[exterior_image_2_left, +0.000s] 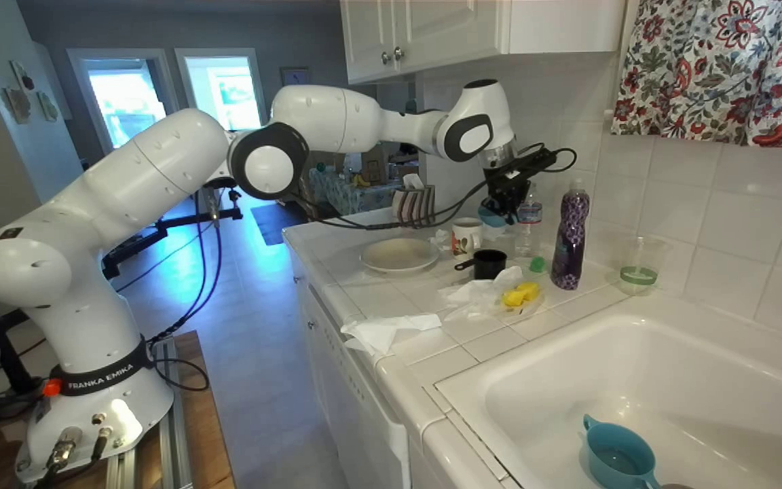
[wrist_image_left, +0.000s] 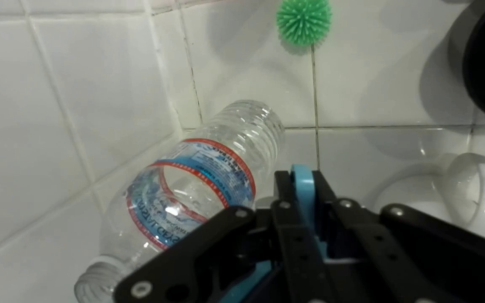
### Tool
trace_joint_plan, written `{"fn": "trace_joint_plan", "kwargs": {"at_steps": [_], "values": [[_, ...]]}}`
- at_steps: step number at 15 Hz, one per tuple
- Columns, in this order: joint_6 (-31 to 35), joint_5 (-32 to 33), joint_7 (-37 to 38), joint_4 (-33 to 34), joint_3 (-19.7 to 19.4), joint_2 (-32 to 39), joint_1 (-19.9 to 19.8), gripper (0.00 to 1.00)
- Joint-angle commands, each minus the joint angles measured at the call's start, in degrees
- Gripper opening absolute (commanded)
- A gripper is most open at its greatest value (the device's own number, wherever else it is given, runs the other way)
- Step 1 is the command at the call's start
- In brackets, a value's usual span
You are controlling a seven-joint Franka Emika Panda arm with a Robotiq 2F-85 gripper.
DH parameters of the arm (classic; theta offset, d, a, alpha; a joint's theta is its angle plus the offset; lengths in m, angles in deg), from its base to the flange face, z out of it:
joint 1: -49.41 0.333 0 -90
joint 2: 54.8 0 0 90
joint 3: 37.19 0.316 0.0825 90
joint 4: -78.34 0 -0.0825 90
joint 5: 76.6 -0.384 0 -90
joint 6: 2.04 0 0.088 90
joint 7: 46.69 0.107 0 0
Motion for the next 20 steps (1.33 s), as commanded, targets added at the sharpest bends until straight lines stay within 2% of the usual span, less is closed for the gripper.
{"fn": "trace_joint_plan", "kwargs": {"at_steps": [1,20], "values": [[0.5,0.2,-0.1,-0.5,-0.1,-0.6,0.3,0.03],[3.6,1.3,-0.6,-3.0,-2.0,-1.9,1.5,0.03]]}}
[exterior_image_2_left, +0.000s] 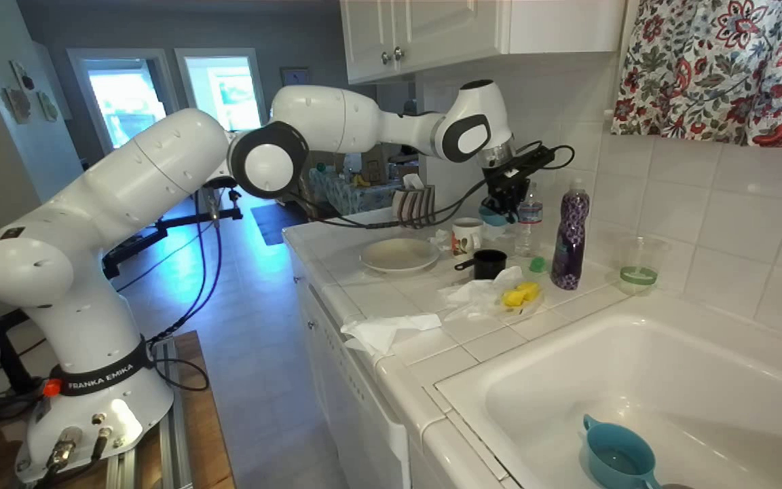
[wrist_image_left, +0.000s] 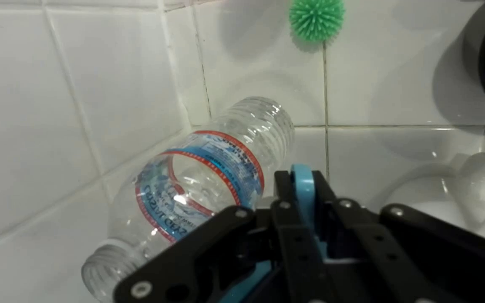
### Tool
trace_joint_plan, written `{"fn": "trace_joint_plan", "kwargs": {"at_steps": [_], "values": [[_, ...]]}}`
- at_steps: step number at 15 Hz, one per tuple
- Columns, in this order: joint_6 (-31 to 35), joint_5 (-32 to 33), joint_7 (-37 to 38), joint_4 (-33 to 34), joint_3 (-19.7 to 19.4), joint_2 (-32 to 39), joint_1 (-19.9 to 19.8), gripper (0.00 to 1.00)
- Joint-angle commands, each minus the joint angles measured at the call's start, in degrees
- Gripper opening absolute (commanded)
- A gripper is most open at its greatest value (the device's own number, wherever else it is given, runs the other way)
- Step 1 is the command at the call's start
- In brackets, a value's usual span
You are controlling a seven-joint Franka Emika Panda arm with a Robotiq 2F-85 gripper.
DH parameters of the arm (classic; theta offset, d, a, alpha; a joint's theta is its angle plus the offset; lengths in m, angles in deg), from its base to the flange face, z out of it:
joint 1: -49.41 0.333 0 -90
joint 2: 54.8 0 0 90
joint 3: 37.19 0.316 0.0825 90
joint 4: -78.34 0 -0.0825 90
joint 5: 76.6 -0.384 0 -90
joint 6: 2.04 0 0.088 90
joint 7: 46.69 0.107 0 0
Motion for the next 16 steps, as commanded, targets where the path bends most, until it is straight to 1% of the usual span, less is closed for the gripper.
{"fn": "trace_joint_plan", "kwargs": {"at_steps": [1,16], "values": [[1.9,1.0,-0.6,-2.7,-0.8,-1.9,0.5,0.03],[5.3,1.0,-5.2,-5.4,-1.6,-3.3,0.6,0.03]]}}
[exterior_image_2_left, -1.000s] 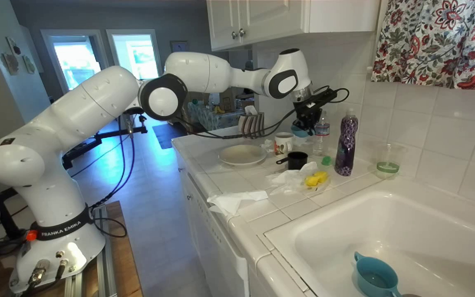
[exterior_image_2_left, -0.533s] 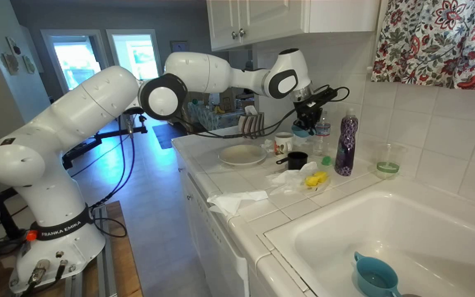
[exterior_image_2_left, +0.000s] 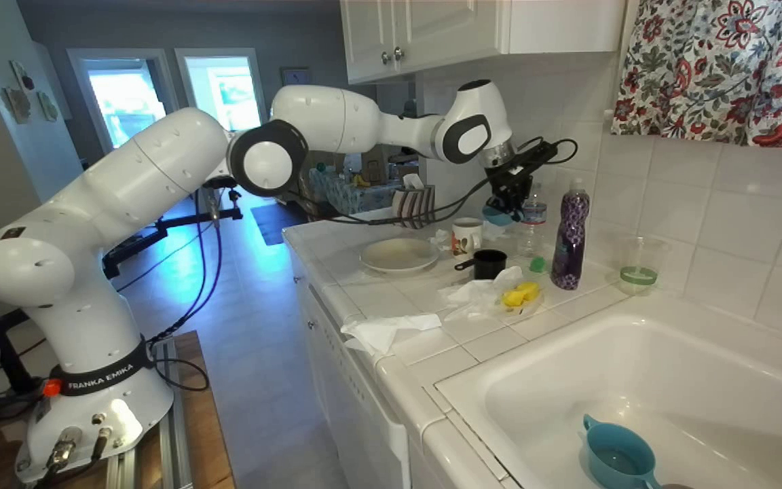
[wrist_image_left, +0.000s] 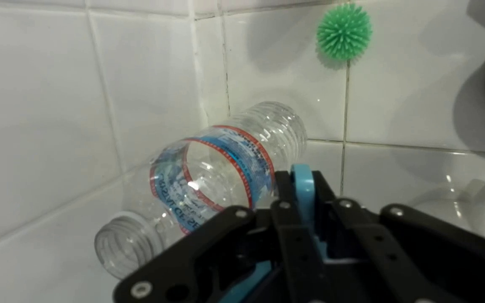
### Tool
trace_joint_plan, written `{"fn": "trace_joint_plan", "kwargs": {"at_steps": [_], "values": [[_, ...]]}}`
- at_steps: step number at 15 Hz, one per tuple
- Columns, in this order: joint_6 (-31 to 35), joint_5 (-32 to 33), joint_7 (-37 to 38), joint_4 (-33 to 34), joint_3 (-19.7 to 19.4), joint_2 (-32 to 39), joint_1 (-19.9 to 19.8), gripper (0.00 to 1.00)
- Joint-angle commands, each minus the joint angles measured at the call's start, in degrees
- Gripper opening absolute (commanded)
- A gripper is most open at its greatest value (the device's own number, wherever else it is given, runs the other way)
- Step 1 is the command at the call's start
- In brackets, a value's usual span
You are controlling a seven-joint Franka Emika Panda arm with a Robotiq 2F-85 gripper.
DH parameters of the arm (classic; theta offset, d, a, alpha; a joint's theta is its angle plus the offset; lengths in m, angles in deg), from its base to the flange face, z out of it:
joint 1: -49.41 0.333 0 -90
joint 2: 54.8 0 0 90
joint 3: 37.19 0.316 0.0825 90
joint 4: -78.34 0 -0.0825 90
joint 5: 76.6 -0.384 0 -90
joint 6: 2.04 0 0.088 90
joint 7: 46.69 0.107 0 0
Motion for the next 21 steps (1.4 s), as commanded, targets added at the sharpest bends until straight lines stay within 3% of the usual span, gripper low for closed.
{"fn": "trace_joint_plan", "kwargs": {"at_steps": [1,11,21], "values": [[2.3,0.5,-2.3,-4.9,0.0,-3.2,0.1,0.03],[3.1,-0.3,-2.8,-9.0,0.3,-4.7,-0.4,0.03],[4.9,-2.3,3.0,-16.9,0.3,-8.5,-2.0,0.03]]}}
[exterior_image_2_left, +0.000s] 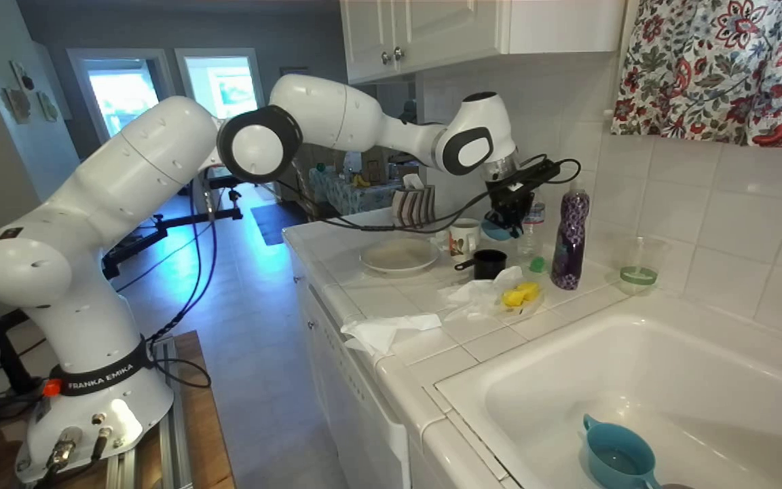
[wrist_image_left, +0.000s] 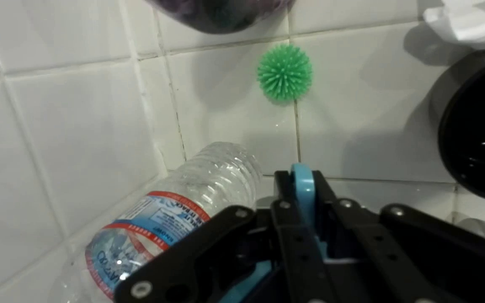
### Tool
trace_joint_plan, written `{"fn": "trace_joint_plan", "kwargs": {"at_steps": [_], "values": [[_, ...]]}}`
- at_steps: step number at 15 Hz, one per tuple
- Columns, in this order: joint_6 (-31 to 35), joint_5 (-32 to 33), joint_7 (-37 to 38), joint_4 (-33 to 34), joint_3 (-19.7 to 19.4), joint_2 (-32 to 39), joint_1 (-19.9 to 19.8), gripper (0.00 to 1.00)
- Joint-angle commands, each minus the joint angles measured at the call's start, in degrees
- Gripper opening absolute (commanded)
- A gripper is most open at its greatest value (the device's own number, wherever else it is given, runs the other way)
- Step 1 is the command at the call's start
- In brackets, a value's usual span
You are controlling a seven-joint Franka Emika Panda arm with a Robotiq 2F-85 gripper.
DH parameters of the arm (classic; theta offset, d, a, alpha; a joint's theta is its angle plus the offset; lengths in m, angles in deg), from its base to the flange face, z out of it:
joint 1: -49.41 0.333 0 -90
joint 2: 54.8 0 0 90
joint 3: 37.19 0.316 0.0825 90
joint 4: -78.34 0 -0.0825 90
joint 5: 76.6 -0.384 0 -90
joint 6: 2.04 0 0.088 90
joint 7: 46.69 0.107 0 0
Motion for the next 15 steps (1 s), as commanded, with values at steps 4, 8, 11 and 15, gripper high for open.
{"fn": "trace_joint_plan", "kwargs": {"at_steps": [4,8,11,15], "values": [[3.9,0.1,5.2,-9.7,2.3,-6.1,-2.2,0.03],[6.3,0.2,8.9,-14.9,2.7,-9.1,-3.1,0.03],[8.0,0.7,11.4,-19.4,2.6,-11.8,-3.2,0.03],[11.0,2.4,14.0,-25.2,1.9,-15.6,-2.5,0.03]]}}
